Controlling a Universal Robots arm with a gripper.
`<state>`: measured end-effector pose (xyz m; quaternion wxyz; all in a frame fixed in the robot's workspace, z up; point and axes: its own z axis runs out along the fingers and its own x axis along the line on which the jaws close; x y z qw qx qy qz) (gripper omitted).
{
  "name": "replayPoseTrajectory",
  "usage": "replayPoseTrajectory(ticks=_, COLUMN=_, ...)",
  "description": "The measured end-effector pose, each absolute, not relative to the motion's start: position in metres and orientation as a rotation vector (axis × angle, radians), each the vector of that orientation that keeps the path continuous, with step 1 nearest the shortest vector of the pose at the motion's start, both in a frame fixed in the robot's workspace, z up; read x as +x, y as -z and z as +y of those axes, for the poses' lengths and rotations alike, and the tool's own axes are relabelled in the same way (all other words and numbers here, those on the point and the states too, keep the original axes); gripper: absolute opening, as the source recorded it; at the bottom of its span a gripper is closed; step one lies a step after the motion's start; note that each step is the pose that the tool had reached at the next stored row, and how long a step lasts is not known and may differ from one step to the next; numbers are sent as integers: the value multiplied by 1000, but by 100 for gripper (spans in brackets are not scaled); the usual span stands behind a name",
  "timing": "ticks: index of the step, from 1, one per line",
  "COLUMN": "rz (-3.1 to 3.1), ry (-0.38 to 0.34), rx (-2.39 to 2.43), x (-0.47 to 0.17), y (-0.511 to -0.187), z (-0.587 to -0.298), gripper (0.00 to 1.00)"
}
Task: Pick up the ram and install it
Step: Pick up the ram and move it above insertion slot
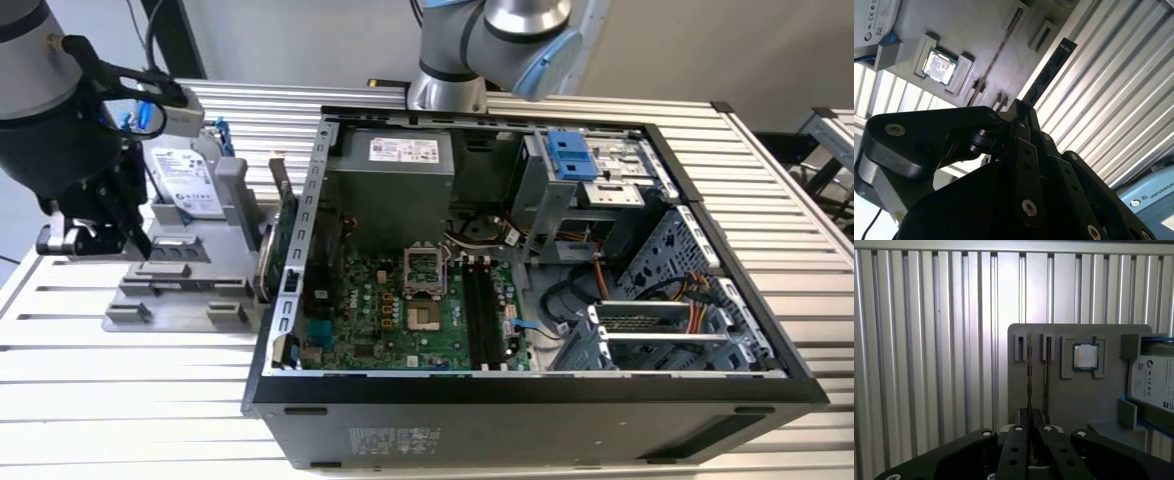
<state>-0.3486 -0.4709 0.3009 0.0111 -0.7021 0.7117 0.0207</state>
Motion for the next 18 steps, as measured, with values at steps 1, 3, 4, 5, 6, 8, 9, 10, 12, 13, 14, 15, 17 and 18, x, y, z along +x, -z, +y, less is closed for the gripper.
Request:
replayPoseTrajectory(ticks=1, rz=2220, ry=-65, rx=-2190, x=-349, y=-302, z=-471, gripper=0)
replayPoseTrajectory(ticks=3, rz=2219, ry=-66, rx=-2189, x=-349, y=-304, z=-471, gripper=0)
replayPoseTrajectory(ticks=4, rz=2218, ry=-66, rx=-2188, x=-349, y=-304, z=-471, gripper=0)
replayPoseTrajectory(ticks=5, rz=2217, ry=-67, rx=-2187, x=-349, y=-305, z=-471, gripper=0)
replayPoseTrajectory(ticks=6, rz=2216, ry=-68, rx=-2186, x=-349, y=-305, z=-471, gripper=0)
replayPoseTrajectory(ticks=8, rz=2213, ry=-70, rx=-2184, x=-349, y=-306, z=-471, gripper=0)
replayPoseTrajectory(ticks=9, rz=2213, ry=-70, rx=-2183, x=-349, y=-306, z=-471, gripper=0)
replayPoseTrajectory(ticks=10, rz=2213, ry=-70, rx=-2183, x=-349, y=-308, z=-471, gripper=0)
replayPoseTrajectory(ticks=12, rz=2212, ry=-70, rx=-2183, x=-349, y=-311, z=-471, gripper=0)
replayPoseTrajectory(ticks=13, rz=2213, ry=-70, rx=-2183, x=-349, y=-313, z=-471, gripper=0)
replayPoseTrajectory(ticks=14, rz=2213, ry=-70, rx=-2183, x=-349, y=-315, z=-471, gripper=0)
replayPoseTrajectory(ticks=15, rz=2212, ry=-70, rx=-2183, x=-349, y=-316, z=-471, gripper=0)
replayPoseTrajectory(ticks=17, rz=2213, ry=-70, rx=-2183, x=-349, y=-320, z=-471, gripper=0)
replayPoseTrajectory(ticks=18, rz=2213, ry=-70, rx=-2183, x=-349, y=-322, z=-471, gripper=0)
